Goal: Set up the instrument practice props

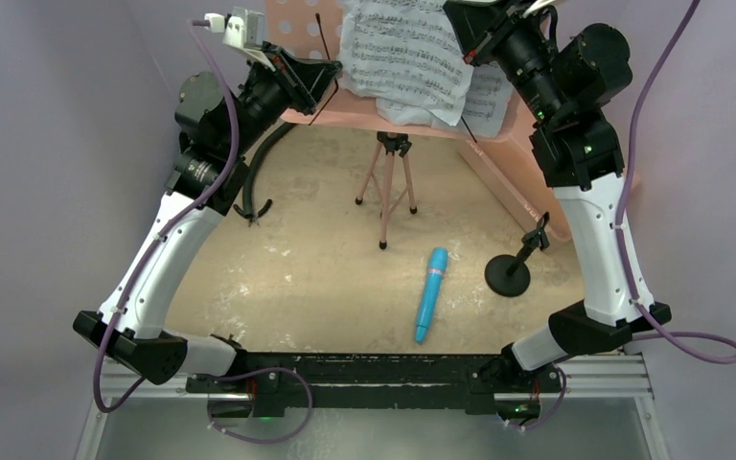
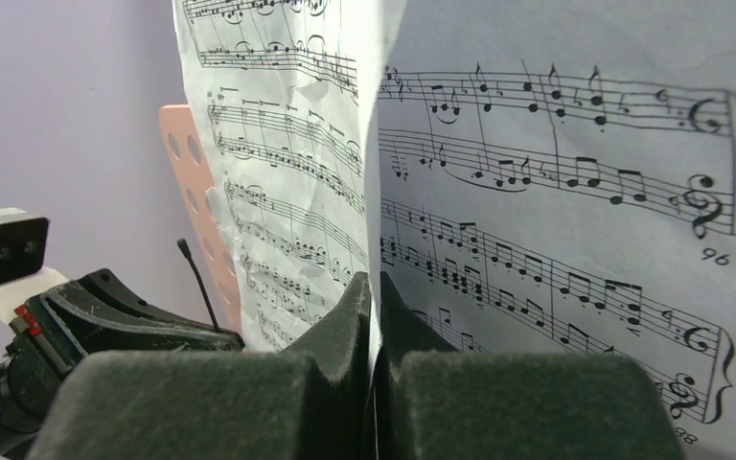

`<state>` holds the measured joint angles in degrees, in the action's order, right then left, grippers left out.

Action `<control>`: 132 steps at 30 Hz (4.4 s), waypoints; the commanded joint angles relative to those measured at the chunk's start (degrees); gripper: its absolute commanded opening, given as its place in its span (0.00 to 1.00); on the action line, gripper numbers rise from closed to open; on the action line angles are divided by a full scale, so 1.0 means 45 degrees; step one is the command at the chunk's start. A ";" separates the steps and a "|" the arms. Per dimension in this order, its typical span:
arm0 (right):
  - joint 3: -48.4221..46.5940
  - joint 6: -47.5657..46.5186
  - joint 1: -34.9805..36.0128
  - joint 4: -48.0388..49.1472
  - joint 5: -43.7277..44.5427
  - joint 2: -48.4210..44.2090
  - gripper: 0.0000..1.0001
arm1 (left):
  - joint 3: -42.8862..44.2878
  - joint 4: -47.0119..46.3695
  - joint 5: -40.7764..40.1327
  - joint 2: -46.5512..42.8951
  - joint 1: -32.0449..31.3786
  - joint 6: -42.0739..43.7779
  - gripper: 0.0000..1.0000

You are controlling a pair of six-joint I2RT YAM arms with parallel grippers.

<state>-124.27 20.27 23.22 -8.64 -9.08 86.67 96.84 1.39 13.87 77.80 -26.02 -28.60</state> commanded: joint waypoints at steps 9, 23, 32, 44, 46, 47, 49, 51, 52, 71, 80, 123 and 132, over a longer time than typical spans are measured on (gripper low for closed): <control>0.0154 0.0154 0.0143 0.1179 0.0554 -0.0349 0.00 | -0.1096 -0.4607 0.2413 -0.0882 -0.0058 0.0037 0.00; 0.0173 0.0177 0.0431 0.0885 -0.0146 -0.0001 0.00 | -0.1049 -0.4083 0.1561 -0.0834 -0.0060 0.0513 0.00; 0.0124 0.0265 0.0911 0.0919 -0.0579 0.0358 0.00 | -0.1233 -0.3629 0.0878 -0.0992 -0.0057 0.0684 0.00; 0.0085 0.0222 0.1941 0.1247 -0.0387 0.0916 0.00 | -0.1381 -0.3182 0.0397 -0.1097 -0.0050 0.0901 0.00; 0.0061 0.0215 0.2096 0.1344 -0.0367 0.1025 0.00 | -0.1390 -0.3142 0.0376 -0.1097 -0.0057 0.0933 0.00; 0.0030 0.0218 0.2179 0.1368 -0.0350 0.1073 0.00 | -0.1384 -0.3138 0.0375 -0.1097 -0.0057 0.0954 0.00; -0.0081 0.0188 0.2354 0.1378 -0.0309 0.1217 0.00 | -0.1383 -0.3119 0.0375 -0.1097 -0.0057 0.0965 0.00; -0.0215 0.0168 0.2500 0.1364 -0.0306 0.1392 0.00 | -0.1402 -0.3118 0.0375 -0.1093 -0.0057 0.0965 0.00; -0.0285 0.0173 0.2572 0.1356 -0.0306 0.1443 0.00 | -0.1397 -0.3103 0.0365 -0.1082 -0.0053 0.0965 0.00; -0.0776 0.0226 0.2828 0.1883 -0.0033 0.1737 0.00 | -0.1458 -0.3108 0.0219 -0.0986 -0.0057 0.0938 0.00; -0.1311 0.0132 0.2953 0.1612 -0.0517 0.2216 0.00 | -0.1616 -0.3135 0.0113 -0.1039 -0.0056 0.0834 0.00; -0.0242 -0.0315 0.3082 0.2255 0.0394 0.0753 0.49 | -0.2367 -0.3507 -0.0499 -0.1881 -0.0060 0.0311 0.64; 0.1752 -0.0654 0.3082 0.2711 0.0418 -0.1119 0.61 | -0.3251 -0.3021 -0.0588 -0.2734 -0.0049 0.0154 0.79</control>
<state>-119.42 18.92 36.75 -0.16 -7.86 86.39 83.68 -11.86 11.79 68.49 -26.06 -27.00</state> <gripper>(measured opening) 0.581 0.739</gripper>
